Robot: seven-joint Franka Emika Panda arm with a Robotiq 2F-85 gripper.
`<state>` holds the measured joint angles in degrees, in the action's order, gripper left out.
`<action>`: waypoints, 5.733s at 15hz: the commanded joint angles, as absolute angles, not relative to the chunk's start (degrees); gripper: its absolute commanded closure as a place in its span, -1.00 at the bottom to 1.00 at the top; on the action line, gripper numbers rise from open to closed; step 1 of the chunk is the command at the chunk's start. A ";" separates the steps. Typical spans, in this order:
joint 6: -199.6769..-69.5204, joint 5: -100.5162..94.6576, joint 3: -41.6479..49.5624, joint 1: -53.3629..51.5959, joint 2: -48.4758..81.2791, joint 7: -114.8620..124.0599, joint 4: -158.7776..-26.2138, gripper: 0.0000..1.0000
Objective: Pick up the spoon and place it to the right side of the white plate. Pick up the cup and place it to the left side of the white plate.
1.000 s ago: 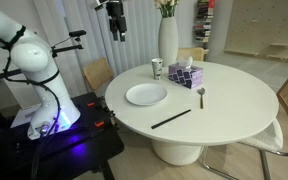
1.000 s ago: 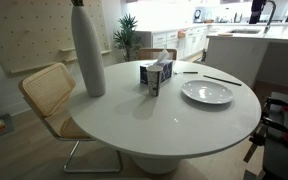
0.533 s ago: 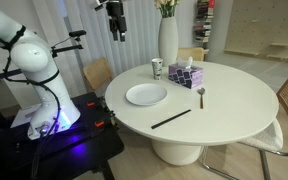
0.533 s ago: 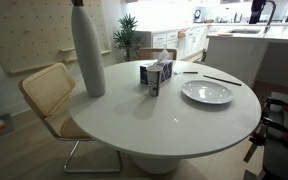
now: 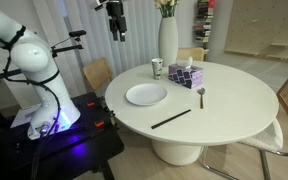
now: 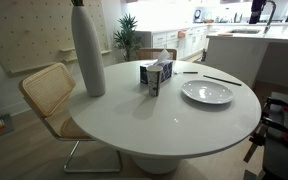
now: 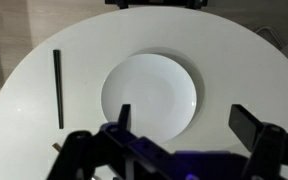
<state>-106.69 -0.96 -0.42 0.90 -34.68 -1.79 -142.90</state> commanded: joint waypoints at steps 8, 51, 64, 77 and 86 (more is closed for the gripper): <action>-106.55 -1.12 -0.12 0.53 -34.66 -1.61 -142.78 -1.00; -116.63 -4.35 4.25 17.79 35.91 -54.16 -81.04 -1.00; -122.83 -5.19 3.09 18.67 45.29 -54.27 -76.95 -1.00; -125.91 -4.62 1.90 20.91 50.71 -54.90 -74.07 -1.00; -124.61 -4.84 1.26 21.27 57.05 -55.09 -69.10 -1.00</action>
<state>-125.64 -5.47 2.03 20.66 54.65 -53.08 -72.63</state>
